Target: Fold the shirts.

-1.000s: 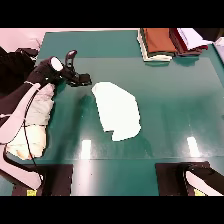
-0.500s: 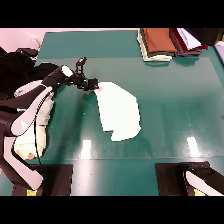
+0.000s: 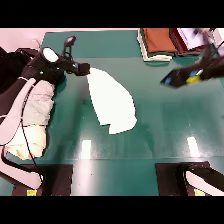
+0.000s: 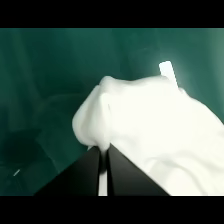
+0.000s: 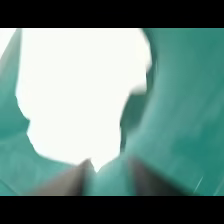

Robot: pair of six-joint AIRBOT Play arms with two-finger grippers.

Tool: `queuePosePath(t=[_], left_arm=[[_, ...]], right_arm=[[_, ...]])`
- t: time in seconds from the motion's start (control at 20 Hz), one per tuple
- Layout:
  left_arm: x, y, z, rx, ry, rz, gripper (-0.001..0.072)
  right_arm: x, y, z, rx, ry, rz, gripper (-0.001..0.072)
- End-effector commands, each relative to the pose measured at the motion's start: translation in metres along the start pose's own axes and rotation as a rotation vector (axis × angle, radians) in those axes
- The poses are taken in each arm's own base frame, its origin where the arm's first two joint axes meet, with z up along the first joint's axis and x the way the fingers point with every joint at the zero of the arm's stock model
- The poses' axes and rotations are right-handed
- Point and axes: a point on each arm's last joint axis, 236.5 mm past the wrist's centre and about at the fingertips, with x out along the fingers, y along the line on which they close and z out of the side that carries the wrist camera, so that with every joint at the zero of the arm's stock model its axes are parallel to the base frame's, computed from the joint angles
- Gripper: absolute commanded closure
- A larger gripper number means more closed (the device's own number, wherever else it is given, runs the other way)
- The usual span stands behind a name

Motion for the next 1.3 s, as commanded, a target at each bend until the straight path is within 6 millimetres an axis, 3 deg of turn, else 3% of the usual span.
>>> queuePosePath(t=[0.0, 0.15, 0.3, 0.4, 0.55, 0.6, 0.65, 0.7, 0.75, 0.85, 0.95, 1.05, 1.15, 1.25], left_arm=[[-0.031, 0.003, 0.008, 0.066, -0.007, 0.051, 0.0682], [-0.030, 0.002, -0.001, 0.063, 0.027, 0.045, 0.0682], [-0.030, 0.002, -0.003, 0.062, 0.035, 0.044, 0.0682], [-0.030, 0.002, -0.005, 0.062, 0.043, 0.043, 0.0682], [-0.030, 0.002, -0.005, 0.061, 0.045, 0.042, 0.0682], [-0.031, 0.001, -0.005, 0.062, 0.047, 0.041, 0.0682], [-0.033, 0.000, -0.004, 0.063, 0.042, 0.041, 0.0683], [-0.039, -0.003, 0.000, 0.068, 0.026, 0.041, 0.0683], [-0.052, -0.008, 0.010, 0.081, -0.010, 0.044, 0.0683], [-0.106, -0.021, 0.042, 0.139, -0.139, 0.075, 0.0683], [-0.190, -0.044, 0.075, 0.229, -0.310, 0.128, 0.0683], [-0.283, -0.079, 0.093, 0.313, -0.491, 0.161, 0.0683], [-0.360, -0.117, 0.090, 0.375, -0.639, 0.140, 0.0683], [-0.411, -0.143, 0.076, 0.409, -0.728, 0.119, 0.0683]], right_arm=[[0.086, -0.032, -0.076, 0.246, 0.133, 0.035, 0.0281], [0.142, -0.020, -0.107, 0.394, 0.173, 0.159, 0.0281], [0.183, -0.011, -0.118, 0.422, 0.209, 0.176, 0.0281], [0.202, -0.003, -0.117, 0.390, 0.235, 0.173, 0.0281], [0.217, 0.016, -0.097, 0.312, 0.241, 0.196, 0.0283], [0.221, 0.021, -0.089, 0.285, 0.234, 0.196, 0.0346], [0.223, 0.025, -0.080, 0.255, 0.216, 0.201, 0.0547], [0.221, 0.030, -0.067, 0.204, 0.188, 0.211, 0.0695], [0.212, 0.035, -0.049, 0.170, 0.146, 0.220, 0.0695], [0.168, 0.046, -0.003, 0.116, 0.027, 0.244, 0.0695], [0.089, 0.058, 0.046, 0.006, -0.129, 0.239, 0.0695], [-0.002, 0.072, 0.081, -0.104, -0.292, 0.193, 0.0695], [-0.085, 0.088, 0.093, -0.160, -0.421, 0.127, 0.0695], [-0.143, 0.101, 0.090, -0.191, -0.503, 0.064, 0.0695]])
